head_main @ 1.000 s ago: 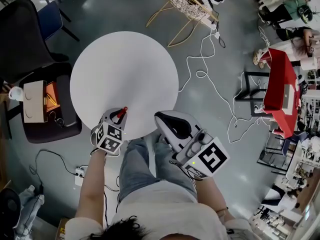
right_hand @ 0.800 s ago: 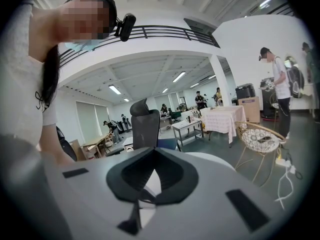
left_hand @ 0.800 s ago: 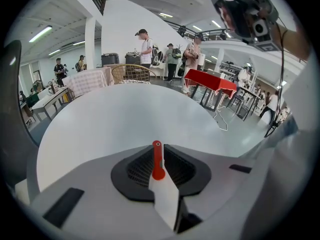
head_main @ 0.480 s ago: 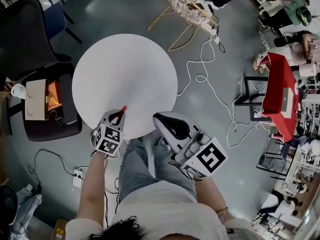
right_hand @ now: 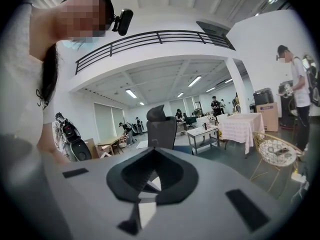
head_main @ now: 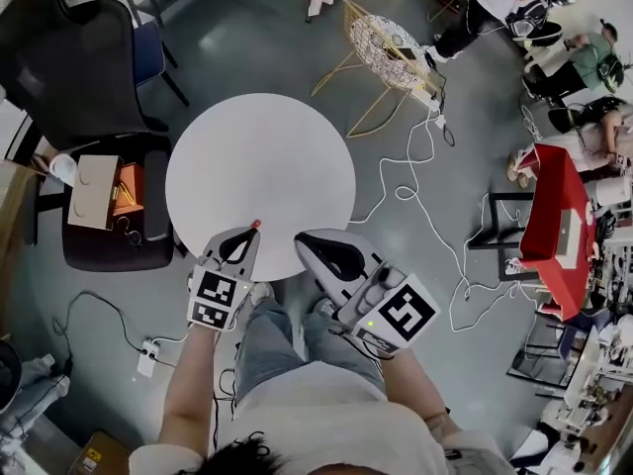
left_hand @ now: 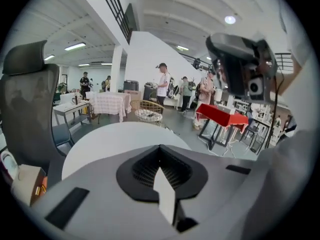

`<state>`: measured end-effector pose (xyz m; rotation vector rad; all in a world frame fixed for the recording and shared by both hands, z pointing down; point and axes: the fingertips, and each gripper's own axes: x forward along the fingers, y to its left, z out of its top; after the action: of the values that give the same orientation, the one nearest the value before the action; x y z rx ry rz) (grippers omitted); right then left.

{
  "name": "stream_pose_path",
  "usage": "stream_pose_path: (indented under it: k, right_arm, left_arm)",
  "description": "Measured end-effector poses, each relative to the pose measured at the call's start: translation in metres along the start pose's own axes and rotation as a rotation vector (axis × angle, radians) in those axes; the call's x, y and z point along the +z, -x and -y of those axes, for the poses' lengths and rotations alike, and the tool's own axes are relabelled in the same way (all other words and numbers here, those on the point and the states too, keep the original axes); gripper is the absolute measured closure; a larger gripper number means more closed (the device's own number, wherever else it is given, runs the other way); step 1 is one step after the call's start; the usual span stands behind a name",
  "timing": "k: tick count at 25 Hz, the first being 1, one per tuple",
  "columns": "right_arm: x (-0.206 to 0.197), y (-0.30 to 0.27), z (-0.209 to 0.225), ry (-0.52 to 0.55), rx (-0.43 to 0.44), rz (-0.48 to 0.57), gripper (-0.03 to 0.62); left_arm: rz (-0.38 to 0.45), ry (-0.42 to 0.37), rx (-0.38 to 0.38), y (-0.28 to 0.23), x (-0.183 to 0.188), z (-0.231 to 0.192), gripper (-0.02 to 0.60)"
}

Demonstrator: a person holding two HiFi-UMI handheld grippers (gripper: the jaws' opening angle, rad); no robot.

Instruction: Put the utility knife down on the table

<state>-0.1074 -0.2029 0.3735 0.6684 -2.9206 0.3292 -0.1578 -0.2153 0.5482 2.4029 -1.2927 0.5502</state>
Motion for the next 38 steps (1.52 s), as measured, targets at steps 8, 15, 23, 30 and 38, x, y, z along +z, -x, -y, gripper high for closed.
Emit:
stream_pose_path:
  k: [8,15,23,30,38]
  right_arm:
    - [0.017,0.010,-0.028,0.046,0.129,0.037,0.586]
    - [0.023,0.028,-0.048,0.071,0.230,0.057,0.586]
    - [0.028,0.048,-0.064,0.093,0.306,0.086,0.586]
    - [0.035,0.059,-0.075,0.137,0.336,0.106,0.586]
    - [0.044,0.072,-0.078,0.152,0.347,0.130,0.586]
  left_arm:
    - [0.247,0.020,0.072,0.070,0.083,0.045,0.572]
    - [0.388,0.011,0.155,0.121,0.129,0.077,0.572]
    - [0.454,-0.005,0.217,0.155,0.151,0.112,0.572]
    - [0.480,-0.023,0.251,0.169,0.154,0.125,0.572]
    - [0.503,-0.056,0.252,0.171,0.164,0.136,0.572]
